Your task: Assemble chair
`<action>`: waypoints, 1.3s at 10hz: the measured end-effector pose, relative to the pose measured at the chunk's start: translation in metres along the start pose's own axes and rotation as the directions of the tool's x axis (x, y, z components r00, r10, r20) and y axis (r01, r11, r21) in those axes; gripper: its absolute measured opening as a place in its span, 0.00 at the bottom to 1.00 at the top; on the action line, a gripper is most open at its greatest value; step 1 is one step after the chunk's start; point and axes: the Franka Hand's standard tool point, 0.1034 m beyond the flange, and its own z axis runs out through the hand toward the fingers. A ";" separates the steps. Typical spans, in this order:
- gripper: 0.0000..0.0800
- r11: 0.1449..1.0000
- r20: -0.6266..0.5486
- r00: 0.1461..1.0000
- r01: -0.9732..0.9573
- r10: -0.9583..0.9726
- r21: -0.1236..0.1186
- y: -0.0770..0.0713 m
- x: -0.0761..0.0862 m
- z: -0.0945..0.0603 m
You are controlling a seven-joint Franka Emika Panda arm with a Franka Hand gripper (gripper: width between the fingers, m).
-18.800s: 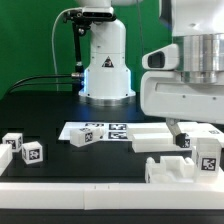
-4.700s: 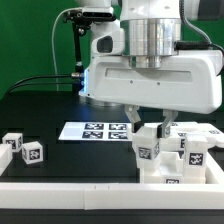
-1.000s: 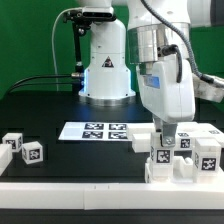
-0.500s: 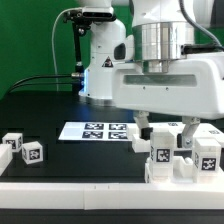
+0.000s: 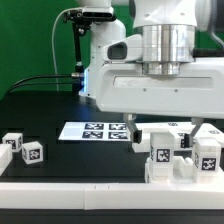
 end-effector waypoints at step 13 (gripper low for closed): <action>0.36 0.253 0.037 0.253 -0.967 0.967 -0.004 0.000 0.003 0.002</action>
Offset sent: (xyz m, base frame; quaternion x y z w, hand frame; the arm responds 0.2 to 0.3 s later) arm 0.0000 0.0000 0.0000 0.0000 0.0000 0.0650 0.9979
